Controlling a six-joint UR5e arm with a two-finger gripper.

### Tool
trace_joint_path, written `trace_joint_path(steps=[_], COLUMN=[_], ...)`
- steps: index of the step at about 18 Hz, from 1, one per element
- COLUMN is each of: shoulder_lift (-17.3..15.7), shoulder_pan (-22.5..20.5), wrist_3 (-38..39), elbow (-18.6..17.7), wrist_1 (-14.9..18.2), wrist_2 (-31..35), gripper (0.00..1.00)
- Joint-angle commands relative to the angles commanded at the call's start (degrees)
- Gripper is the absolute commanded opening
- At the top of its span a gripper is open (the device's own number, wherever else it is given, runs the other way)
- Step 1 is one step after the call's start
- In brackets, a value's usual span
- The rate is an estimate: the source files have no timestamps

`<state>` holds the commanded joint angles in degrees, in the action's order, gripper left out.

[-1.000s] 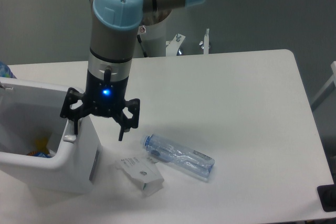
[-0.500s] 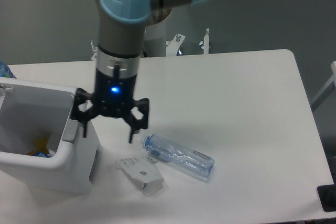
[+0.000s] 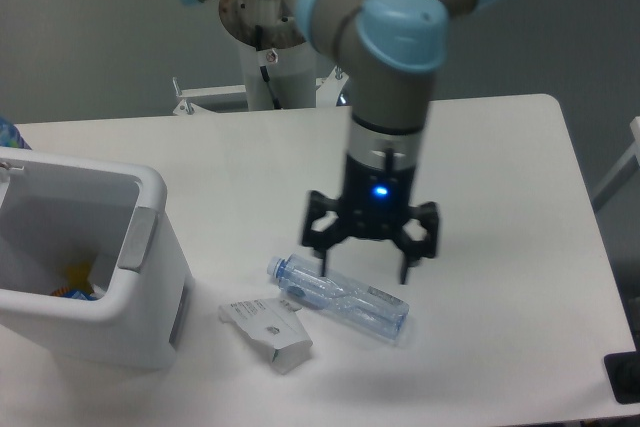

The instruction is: Open the trash can

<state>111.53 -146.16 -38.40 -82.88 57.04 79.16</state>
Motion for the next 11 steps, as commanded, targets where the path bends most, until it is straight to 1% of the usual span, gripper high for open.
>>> trace_joint_path(steps=[2,3,6,8,10,11], shoulder_lift=[1.2,2.1,3.7,4.4,4.4,4.4], shoulder_pan=[0.1,0.2,0.3,0.4,1.0,1.1], wrist_3=[-1.6,-3.1,-8.0,-14.4,-18.2,-18.9], elbow=[-0.6,-0.6,-0.4,-0.4,-0.9,-1.1], wrist_1=[0.0,0.6,0.5,0.5,0.6,0.6], wrist_2=[6.9,8.1,8.9,9.2,10.7,10.7], gripper=[1.00,1.00,1.00,1.00,1.00,1.00])
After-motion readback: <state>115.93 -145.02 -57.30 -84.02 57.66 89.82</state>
